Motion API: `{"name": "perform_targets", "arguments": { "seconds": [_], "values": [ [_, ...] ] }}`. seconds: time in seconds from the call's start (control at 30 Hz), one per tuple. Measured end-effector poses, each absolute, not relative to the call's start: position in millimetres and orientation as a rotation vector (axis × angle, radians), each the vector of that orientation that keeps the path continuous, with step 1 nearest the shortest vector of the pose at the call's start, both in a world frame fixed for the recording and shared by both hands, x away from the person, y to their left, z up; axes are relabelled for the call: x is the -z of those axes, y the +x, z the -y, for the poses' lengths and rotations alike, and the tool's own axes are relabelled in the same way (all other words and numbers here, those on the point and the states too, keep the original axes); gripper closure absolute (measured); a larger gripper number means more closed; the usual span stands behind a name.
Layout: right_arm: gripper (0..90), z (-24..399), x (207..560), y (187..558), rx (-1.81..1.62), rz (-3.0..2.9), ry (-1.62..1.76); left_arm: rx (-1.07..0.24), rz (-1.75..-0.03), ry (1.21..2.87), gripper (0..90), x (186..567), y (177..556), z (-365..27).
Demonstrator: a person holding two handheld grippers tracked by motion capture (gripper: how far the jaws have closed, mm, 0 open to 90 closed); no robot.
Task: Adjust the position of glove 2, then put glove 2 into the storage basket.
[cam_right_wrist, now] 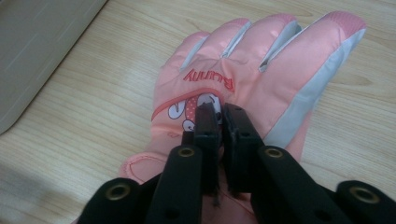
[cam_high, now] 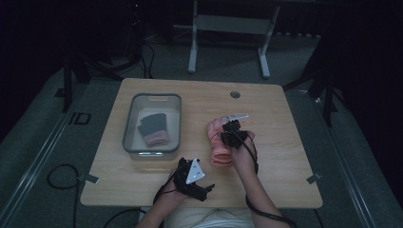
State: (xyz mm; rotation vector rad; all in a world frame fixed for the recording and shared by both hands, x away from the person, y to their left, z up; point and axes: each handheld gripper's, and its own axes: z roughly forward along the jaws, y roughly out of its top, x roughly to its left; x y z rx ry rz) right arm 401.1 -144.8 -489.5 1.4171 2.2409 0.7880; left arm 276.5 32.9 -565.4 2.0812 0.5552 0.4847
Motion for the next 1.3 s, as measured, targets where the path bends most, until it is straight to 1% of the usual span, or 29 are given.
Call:
{"name": "perform_targets", "arguments": {
  "seconds": [0.03, 0.1, 0.17, 0.2, 0.23, 0.33, 0.37, 0.4, 0.43, 0.47, 0.53, 0.6, 0.8, 0.83, 0.87, 0.9, 1.03, 1.17, 1.2, 1.3],
  "values": [
    [81.0, 145.2, 488.6, 401.2, -0.796, -2.241, 1.417, -0.493, -0.556, 2.078, 0.0, 565.4, 276.5, -33.0],
    [73.6, 145.7, 484.0, 400.7, -0.814, -2.244, 1.395, -0.503, -0.562, 2.061, 0.0, 565.2, 277.0, -34.6],
    [68.6, 146.7, 477.3, 399.6, -0.838, -2.248, 1.374, -0.503, -0.569, 2.056, 0.0, 565.1, 277.1, -35.7],
    [63.9, 148.1, 474.3, 399.0, -0.855, -2.250, 1.370, -0.503, -0.569, 2.056, 0.0, 565.1, 277.1, -35.7],
    [63.9, 148.1, 474.3, 399.0, -0.855, -2.250, 1.370, -0.503, -0.569, 2.056, 0.0, 565.0, 277.3, -36.0],
    [43.3, 161.8, 463.6, 397.4, -0.968, -2.239, 1.366, -0.494, -0.572, 2.054, 0.0, 565.0, 277.8, -35.9],
    [37.7, 165.3, 462.0, 396.9, -0.980, -2.243, 1.349, -0.489, -0.575, 2.047, 0.0, 565.1, 277.8, -35.8],
    [32.8, 169.3, 460.2, 396.1, -0.990, -2.247, 1.346, -0.489, -0.575, 2.047, 0.0, 565.1, 277.8, -35.8],
    [32.8, 169.3, 460.2, 396.1, -0.990, -2.247, 1.346, -0.490, -0.579, 2.041, 0.0, 565.1, 277.8, -35.9],
    [22.6, 177.1, 456.9, 393.6, -1.051, -2.259, 1.340, -0.493, -0.587, 2.033, 0.0, 565.0, 278.0, -36.3],
    [13.7, 183.4, 456.2, 392.1, -1.093, -2.281, 1.313, -0.487, -0.591, 2.032, 0.0, 564.9, 278.5, -36.6],
    [14.0, 190.5, 456.7, 391.8, -1.162, -2.284, 1.312, -0.481, -0.599, 2.027, 0.0, 564.8, 279.4, -37.4],
    [14.2, 199.2, 457.6, 391.1, -1.181, -2.280, 1.282, -0.478, -0.615, 2.014, 0.0, 564.4, 279.8, -38.8],
    [14.2, 201.0, 456.7, 390.3, -1.195, -2.274, 1.261, -0.488, -0.638, 2.015, 0.0, 563.2, 278.9, -38.6],
    [13.3, 206.1, 453.5, 388.3, -1.206, -2.259, 1.129, -0.494, -0.661, 2.017, 0.0, 559.2, 277.7, -38.5],
    [12.7, 208.3, 452.5, 387.9, -1.204, -2.259, 1.094, -0.494, -0.661, 2.017, 0.0, 559.2, 277.7, -38.5],
    [12.7, 214.3, 451.1, 388.1, -1.211, -2.272, 1.064, -0.526, -0.698, 2.011, 0.0, 553.2, 276.3, -38.8],
    [11.9, 232.3, 451.5, 392.1, -1.190, -2.346, 1.017, -0.471, -0.758, 2.038, 0.0, 536.0, 279.6, -36.1],
    [11.4, 234.7, 451.7, 392.7, -1.201, -2.351, 1.008, -0.472, -0.762, 2.040, 0.0, 530.6, 279.4, -33.7],
    [11.2, 240.9, 451.2, 393.3, -1.208, -2.360, 0.958, -0.404, -0.732, 2.031, 0.0, 518.6, 281.7, -28.9]
  ]
}}
